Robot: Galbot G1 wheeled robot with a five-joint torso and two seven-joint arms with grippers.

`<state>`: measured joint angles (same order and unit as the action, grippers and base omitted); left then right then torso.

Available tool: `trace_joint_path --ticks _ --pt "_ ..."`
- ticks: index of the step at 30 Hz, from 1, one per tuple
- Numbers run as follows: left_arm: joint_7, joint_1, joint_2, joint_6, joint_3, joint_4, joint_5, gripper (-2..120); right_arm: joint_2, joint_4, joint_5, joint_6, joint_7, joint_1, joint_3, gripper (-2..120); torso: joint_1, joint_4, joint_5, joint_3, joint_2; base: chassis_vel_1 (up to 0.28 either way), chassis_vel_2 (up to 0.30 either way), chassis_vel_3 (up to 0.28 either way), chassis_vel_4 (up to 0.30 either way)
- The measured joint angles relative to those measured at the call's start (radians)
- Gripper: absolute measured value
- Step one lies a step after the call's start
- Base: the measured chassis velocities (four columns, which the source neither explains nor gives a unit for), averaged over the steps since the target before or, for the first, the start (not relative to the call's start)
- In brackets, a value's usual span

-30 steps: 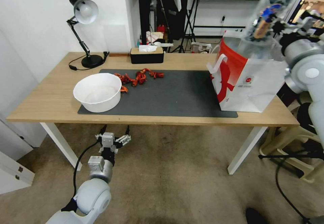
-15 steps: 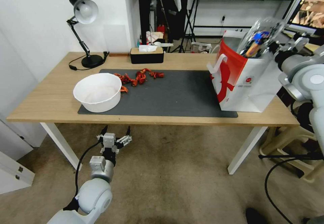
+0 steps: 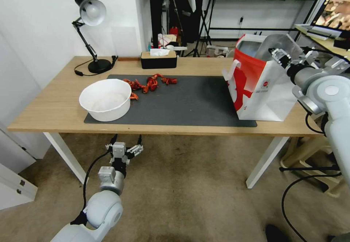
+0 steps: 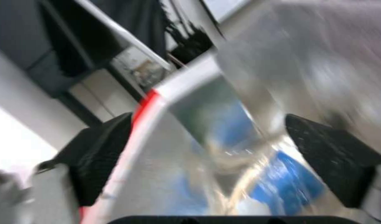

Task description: Close the takeout container lid, then place the container into the takeout bag.

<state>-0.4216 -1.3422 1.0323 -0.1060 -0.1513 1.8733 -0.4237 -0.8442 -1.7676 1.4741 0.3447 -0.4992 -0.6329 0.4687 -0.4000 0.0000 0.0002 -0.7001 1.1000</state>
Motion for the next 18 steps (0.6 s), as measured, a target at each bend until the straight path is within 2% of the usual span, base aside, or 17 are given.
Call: trace_joint_path --ticks 4,8,10,12,15,18 --pt "0.008 -0.002 0.007 -0.001 -0.003 0.004 -0.007 100 0.055 -0.11 -0.093 -0.052 0.129 -0.041 -0.006 108 0.0 0.0 -0.0003 0.0 0.0 0.0 0.0 0.0 0.0" --pt "0.014 -0.005 0.009 -0.007 -0.006 0.007 -0.013 100 0.08 -0.16 -0.171 -0.084 0.21 -0.071 -0.008 111 0.0 0.0 -0.0003 0.0 0.0 0.0 0.0 0.0 0.0" --pt "0.019 -0.008 0.01 -0.013 -0.011 0.011 -0.021 100 0.103 -0.207 -0.267 -0.104 0.277 -0.108 -0.009 114 0.0 -0.0001 -0.0003 0.0 0.0 0.0 0.0 0.0 0.0" --pt "0.02 -0.01 0.01 -0.016 -0.013 0.013 -0.023 100 0.109 -0.221 -0.297 -0.11 0.293 -0.123 -0.009 114 0.0 0.0 -0.0004 0.0 0.0 0.0 0.0 0.0 0.0" --pt "0.027 -0.018 0.008 -0.023 -0.023 0.021 -0.032 100 0.128 -0.274 -0.433 -0.145 0.352 -0.216 -0.001 114 0.0 0.0001 0.0 0.0 0.0 0.0 0.0 0.0 0.0" --pt "0.034 -0.024 0.007 -0.024 -0.031 0.026 -0.039 100 0.132 -0.305 -0.484 -0.164 0.368 -0.283 0.02 113 0.0 0.0002 -0.0003 0.0 0.0 0.0 0.0 0.0 0.0"
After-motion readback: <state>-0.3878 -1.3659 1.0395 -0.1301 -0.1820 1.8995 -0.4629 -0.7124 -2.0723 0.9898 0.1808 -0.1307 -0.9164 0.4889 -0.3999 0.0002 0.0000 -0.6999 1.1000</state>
